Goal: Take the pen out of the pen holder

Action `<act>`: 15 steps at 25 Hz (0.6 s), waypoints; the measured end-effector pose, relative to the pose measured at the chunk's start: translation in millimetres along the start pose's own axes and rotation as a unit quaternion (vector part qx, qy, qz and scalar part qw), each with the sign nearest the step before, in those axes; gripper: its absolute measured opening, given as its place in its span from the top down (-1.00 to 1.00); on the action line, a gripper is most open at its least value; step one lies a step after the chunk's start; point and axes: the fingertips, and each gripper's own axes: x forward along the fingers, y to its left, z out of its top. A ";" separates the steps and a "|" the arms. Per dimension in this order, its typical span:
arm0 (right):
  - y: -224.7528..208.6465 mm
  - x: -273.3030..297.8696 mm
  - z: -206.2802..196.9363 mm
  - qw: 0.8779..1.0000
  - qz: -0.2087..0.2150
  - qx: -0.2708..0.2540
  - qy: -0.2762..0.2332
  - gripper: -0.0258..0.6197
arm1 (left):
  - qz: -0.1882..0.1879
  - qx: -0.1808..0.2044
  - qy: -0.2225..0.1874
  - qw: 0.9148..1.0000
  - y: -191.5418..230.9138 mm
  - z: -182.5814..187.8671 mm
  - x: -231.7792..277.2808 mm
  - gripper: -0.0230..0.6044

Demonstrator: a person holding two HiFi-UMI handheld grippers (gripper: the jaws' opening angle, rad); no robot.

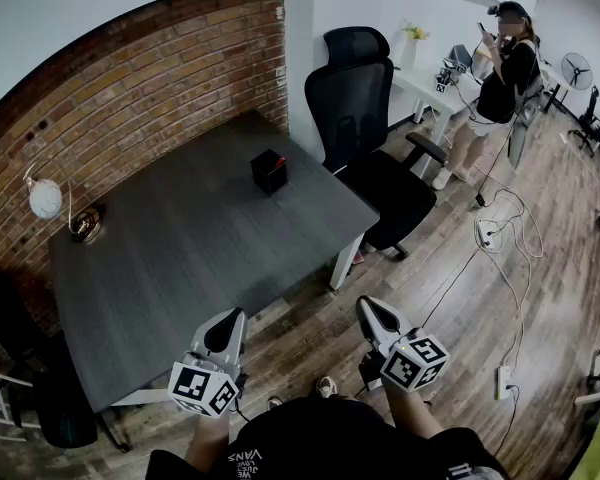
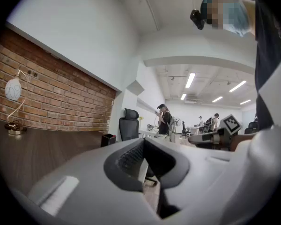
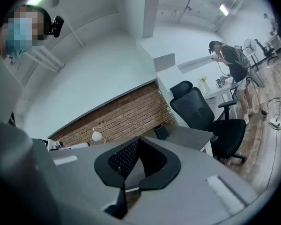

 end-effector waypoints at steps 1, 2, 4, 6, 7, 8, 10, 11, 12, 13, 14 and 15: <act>-2.2 1.2 1.4 1.000 0.004 0.003 0.001 0.92 | 0.000 -0.002 0.000 1.000 -0.7 -1.2 3.3 0.76; -4.3 2.4 2.9 1.000 0.008 0.005 0.003 0.92 | -0.001 -0.003 0.001 1.000 -1.5 -2.3 6.6 0.76; -8.4 4.1 6.1 1.000 0.020 0.010 0.002 0.92 | 0.000 -0.004 0.000 1.000 -4.1 -3.7 13.7 0.76; -13.9 5.4 9.4 1.000 0.029 0.008 -0.001 0.92 | 0.000 -0.003 -0.005 1.000 -8.3 -4.4 21.9 0.76; -16.9 5.9 10.3 0.999 0.032 0.006 -0.001 0.92 | -0.003 0.000 -0.007 1.000 -11.2 -5.6 26.2 0.76; -20.1 6.3 10.7 0.999 0.033 0.005 0.000 0.92 | -0.007 0.002 -0.008 1.000 -14.4 -7.3 30.7 0.76; -27.1 6.8 11.3 0.999 0.036 0.006 0.004 0.92 | -0.013 0.001 -0.008 1.000 -20.6 -9.0 40.0 0.54; -31.2 7.0 11.8 0.999 0.038 0.008 0.006 0.92 | -0.012 0.001 -0.007 1.000 -23.5 -8.7 44.9 0.46; -35.7 7.0 12.3 0.999 0.039 0.009 0.008 0.92 | -0.011 0.002 -0.006 1.000 -26.4 -8.5 49.9 0.39; -40.2 6.8 13.0 0.999 0.041 0.010 0.010 0.92 | -0.008 0.003 -0.005 1.000 -28.9 -9.3 54.7 0.38; -44.4 6.4 13.7 0.999 0.044 0.011 0.012 0.92 | -0.006 0.003 -0.005 1.000 -31.2 -11.0 59.2 0.38; -48.2 5.8 14.7 0.999 0.046 0.012 0.015 0.92 | -0.003 0.003 -0.004 1.000 -33.5 -12.5 63.5 0.38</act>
